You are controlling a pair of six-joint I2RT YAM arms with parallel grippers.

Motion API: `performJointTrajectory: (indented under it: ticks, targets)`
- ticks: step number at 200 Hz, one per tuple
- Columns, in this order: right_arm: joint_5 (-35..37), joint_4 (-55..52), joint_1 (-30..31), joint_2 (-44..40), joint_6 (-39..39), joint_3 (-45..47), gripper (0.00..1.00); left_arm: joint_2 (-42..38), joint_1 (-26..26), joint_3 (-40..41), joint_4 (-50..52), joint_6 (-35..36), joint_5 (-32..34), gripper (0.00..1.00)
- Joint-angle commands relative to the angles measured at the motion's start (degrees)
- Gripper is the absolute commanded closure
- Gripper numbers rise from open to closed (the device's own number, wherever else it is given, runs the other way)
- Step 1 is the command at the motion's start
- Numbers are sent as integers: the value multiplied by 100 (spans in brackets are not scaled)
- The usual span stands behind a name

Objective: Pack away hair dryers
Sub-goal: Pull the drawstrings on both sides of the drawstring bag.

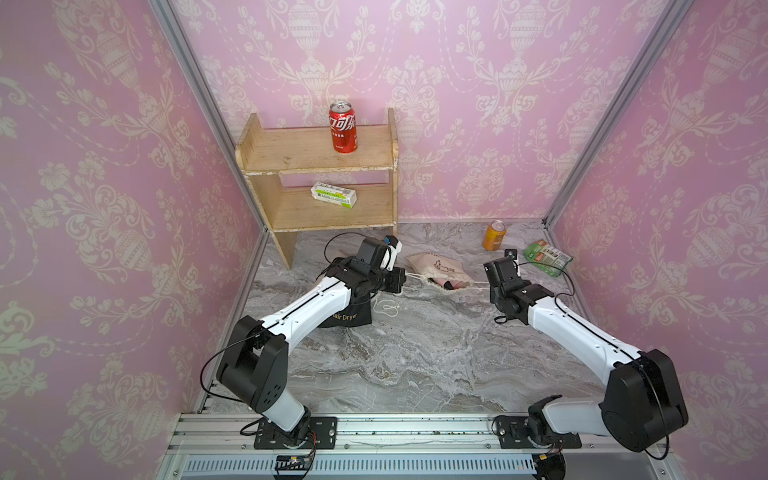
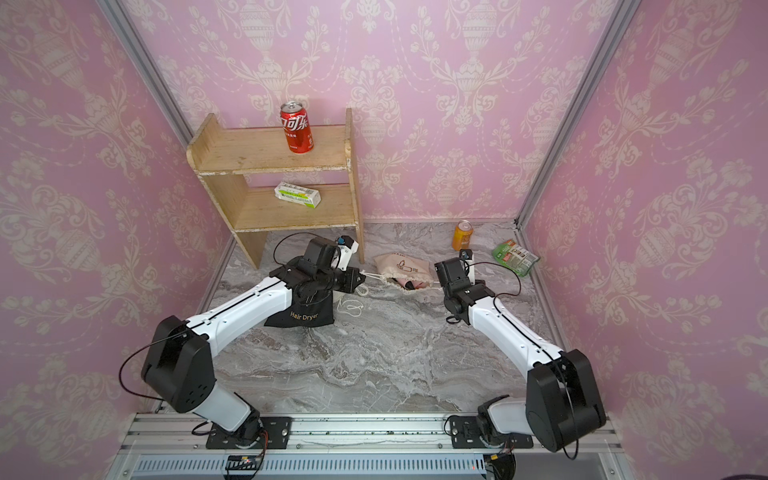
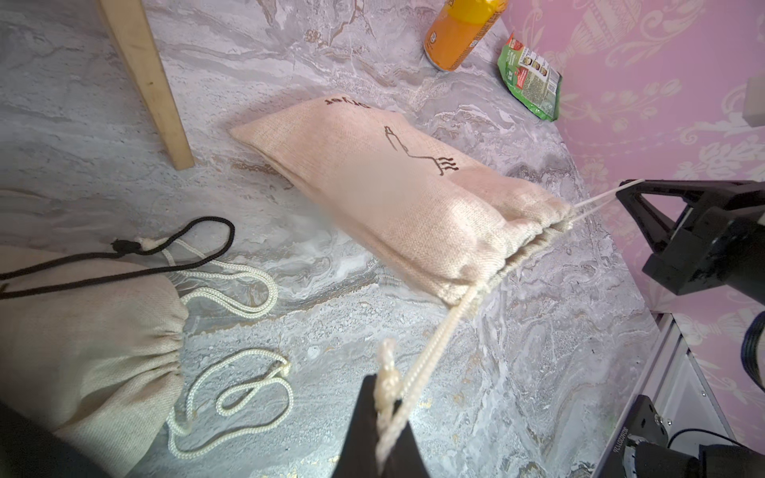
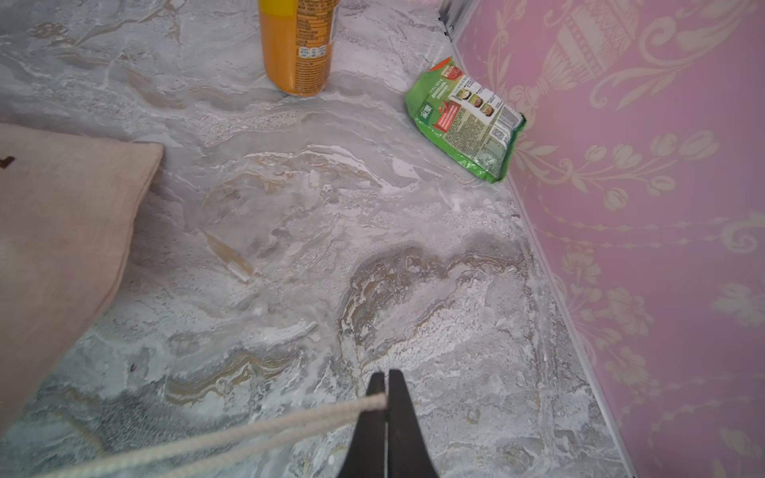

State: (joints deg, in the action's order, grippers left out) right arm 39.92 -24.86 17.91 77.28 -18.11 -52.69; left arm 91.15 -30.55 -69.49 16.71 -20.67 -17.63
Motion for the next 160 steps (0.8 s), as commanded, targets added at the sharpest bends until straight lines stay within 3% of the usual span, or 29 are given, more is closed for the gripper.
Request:
performJointTrajectory:
  ticks: [1,78,160]
  targets:
    - [392,20,-264,-73,60,-201,100,-155,40,-205,330,131,290,100]
    - [351,-16,-1226,-74,229,-567,100,-222,362,-451,780,369,517,100]
    - [174,-120,-1767,208,229,-1327,100,149,714,-1744,1640,805,600,100]
